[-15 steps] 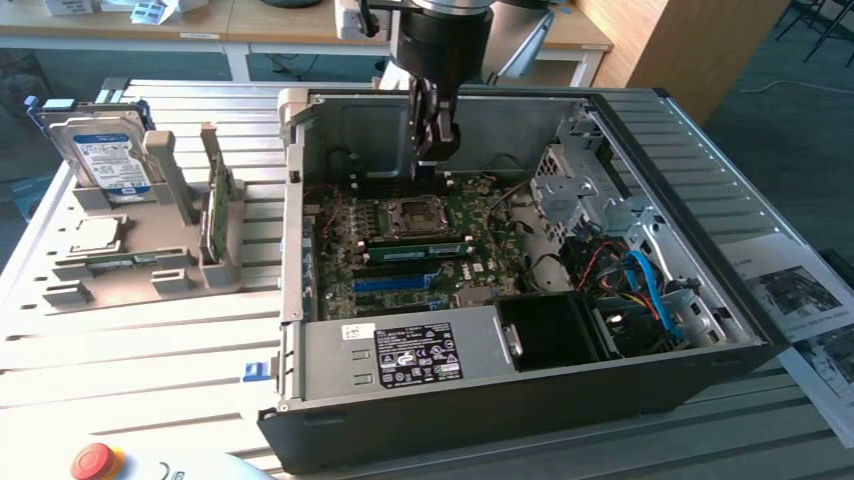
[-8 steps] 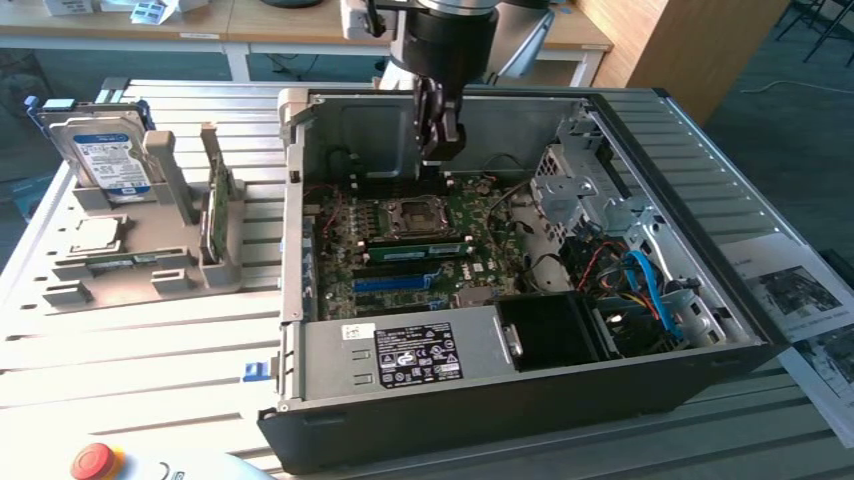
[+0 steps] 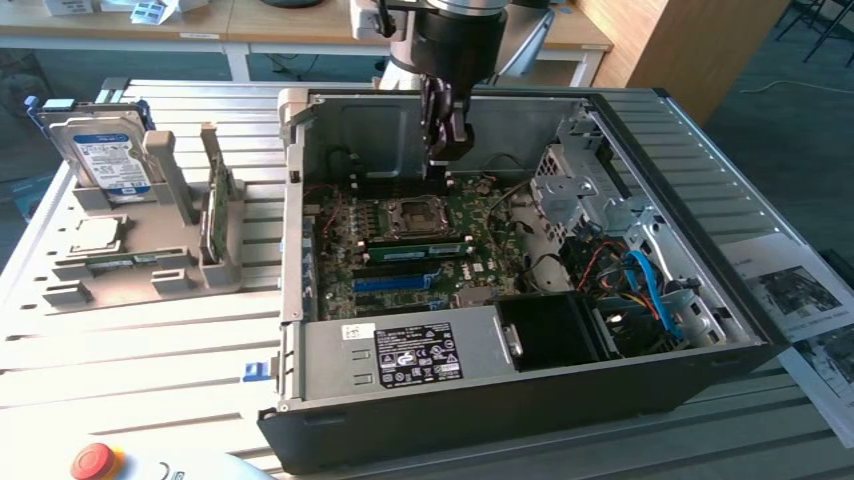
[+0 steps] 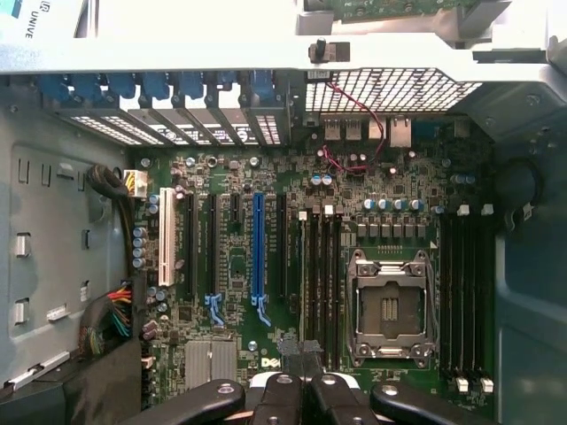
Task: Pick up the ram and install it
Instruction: 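Press down the ram until it locks into place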
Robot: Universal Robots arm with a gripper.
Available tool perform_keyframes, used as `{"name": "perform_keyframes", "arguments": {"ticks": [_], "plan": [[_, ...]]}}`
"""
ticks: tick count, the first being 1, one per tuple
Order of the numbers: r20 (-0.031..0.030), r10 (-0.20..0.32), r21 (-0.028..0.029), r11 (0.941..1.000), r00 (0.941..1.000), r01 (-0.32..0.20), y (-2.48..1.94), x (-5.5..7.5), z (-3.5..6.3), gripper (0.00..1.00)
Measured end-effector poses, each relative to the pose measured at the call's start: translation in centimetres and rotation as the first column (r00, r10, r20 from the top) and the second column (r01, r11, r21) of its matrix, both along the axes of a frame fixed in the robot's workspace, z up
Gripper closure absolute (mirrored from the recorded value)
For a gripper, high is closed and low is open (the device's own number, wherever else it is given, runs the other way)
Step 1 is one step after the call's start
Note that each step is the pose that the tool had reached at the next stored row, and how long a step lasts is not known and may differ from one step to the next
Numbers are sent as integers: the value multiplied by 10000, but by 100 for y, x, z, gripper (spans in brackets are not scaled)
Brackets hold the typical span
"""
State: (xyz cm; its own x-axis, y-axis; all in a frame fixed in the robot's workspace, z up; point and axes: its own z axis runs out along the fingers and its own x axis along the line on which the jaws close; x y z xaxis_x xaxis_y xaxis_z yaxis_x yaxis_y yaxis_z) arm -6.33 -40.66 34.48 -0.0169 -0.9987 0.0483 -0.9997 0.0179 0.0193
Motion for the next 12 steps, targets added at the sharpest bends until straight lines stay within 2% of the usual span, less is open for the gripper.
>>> {"name": "perform_keyframes", "arguments": {"ticks": [12], "plan": [[0, 0, 0, 10000, 10000, 0, 0, 0, 0, 90]]}}
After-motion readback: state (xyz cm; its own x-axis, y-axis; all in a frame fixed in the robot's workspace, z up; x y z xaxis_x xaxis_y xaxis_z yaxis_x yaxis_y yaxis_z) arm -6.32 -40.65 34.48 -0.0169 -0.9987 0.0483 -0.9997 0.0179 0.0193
